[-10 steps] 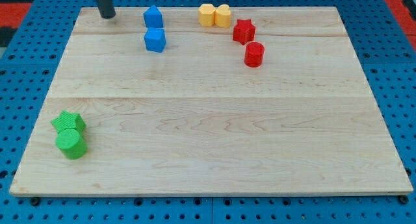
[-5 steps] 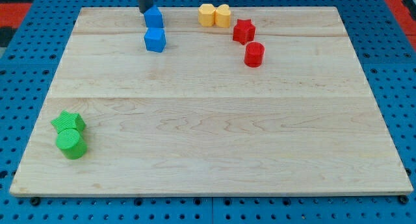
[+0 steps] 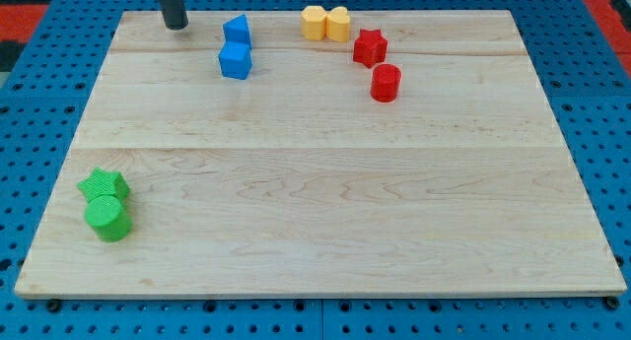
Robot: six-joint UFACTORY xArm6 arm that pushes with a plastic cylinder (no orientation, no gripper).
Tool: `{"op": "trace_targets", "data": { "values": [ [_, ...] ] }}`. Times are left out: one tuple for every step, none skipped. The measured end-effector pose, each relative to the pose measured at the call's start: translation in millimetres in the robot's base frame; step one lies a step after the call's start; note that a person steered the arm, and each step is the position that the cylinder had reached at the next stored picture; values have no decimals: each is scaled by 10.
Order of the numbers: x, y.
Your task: Place the blue blocks horizontal to red blocks
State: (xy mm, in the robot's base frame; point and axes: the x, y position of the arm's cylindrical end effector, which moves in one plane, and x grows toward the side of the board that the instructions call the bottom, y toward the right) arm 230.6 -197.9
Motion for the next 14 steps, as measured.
{"op": "trace_targets", "data": {
  "values": [
    [157, 187],
    [157, 707],
    [236, 801],
    [346, 763],
    [486, 799],
    [640, 890],
    [808, 978],
    [816, 618],
    [399, 333],
    [-123, 711],
    [-386, 932],
    [-281, 1013],
    [-135, 1013],
    [51, 1014]
  ]
}}
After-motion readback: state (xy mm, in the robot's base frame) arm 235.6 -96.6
